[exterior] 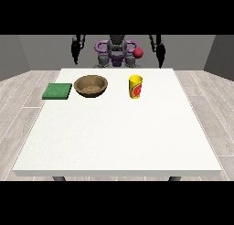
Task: Pick the cup and pour the ball into the bowl, then pick the bowl and place it on the pad
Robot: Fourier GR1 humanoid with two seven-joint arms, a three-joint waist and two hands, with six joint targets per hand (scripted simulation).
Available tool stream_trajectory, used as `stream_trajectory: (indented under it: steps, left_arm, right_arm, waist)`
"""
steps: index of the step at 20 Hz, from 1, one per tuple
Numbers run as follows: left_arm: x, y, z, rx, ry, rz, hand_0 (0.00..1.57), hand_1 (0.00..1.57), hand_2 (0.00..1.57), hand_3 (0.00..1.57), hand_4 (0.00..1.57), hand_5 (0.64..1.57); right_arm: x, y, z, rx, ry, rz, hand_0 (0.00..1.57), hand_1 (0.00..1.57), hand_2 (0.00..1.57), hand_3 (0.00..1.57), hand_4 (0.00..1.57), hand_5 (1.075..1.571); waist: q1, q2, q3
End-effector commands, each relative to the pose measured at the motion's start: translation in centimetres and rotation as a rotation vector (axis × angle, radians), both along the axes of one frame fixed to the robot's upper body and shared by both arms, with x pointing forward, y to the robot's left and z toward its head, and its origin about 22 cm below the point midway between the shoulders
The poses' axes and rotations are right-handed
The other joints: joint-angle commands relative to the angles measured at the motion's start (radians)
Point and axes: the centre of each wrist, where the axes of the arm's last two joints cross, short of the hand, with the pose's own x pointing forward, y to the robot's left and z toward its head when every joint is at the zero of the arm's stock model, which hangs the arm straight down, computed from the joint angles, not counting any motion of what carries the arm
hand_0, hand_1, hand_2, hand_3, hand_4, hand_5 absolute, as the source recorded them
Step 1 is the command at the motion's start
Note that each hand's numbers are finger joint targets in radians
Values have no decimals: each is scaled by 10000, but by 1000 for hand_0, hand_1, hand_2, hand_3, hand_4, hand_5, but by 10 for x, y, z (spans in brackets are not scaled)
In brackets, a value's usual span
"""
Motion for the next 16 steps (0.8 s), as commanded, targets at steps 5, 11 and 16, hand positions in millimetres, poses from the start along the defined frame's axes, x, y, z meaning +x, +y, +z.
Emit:
stream_trajectory:
  steps: [5, 11, 16]
  left_arm:
    - [1, 5, 27, 165, -97, -61, 0, 0, 0, 0, 0, 1430]
    - [14, -21, 38, -2226, -2058, 244, 0, 0, 0, 0, 0, 1425]
    - [16, 0, 52, -2007, -2315, -184, 0, 0, 0, 0, 0, 1407]
  right_arm:
    - [-1, -13, 26, -428, -33, -131, 0, 0, 0, 0, 0, 1571]
    - [13, -58, 28, 1231, -1432, -430, 0, 0, 0, 0, 0, 1570]
    - [20, -62, 19, 1440, -1892, -454, 0, 0, 0, 0, 0, 1571]
  waist:
    - [-49, -2510, 329]
    - [35, -747, 425]
    - [155, -389, 425]
